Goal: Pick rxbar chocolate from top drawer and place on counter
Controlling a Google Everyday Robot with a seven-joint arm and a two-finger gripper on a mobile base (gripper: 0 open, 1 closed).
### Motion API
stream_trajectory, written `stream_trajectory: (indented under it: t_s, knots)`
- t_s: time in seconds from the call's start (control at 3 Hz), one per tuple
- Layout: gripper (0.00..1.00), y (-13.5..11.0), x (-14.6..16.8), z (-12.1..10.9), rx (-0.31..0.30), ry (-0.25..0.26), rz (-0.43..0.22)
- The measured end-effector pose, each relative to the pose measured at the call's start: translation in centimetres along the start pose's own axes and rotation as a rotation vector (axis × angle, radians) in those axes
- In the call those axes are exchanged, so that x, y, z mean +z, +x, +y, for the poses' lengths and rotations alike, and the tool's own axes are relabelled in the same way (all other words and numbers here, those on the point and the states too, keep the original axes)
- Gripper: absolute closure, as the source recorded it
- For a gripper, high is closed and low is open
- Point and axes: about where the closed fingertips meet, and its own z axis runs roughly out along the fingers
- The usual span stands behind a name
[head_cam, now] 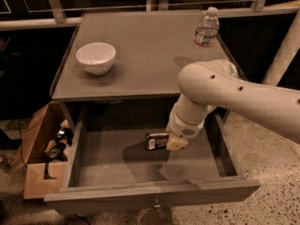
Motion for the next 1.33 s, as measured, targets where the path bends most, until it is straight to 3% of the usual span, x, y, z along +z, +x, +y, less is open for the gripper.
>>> stream_trajectory:
  t_s: [0.67,1.33]
  knots:
    - [1.0,-0.3,-0.8,-0.3,0.03,0.037,0.013]
    - [1.0,0.1,-8.5,-1.1,0.156,0.235,0.065]
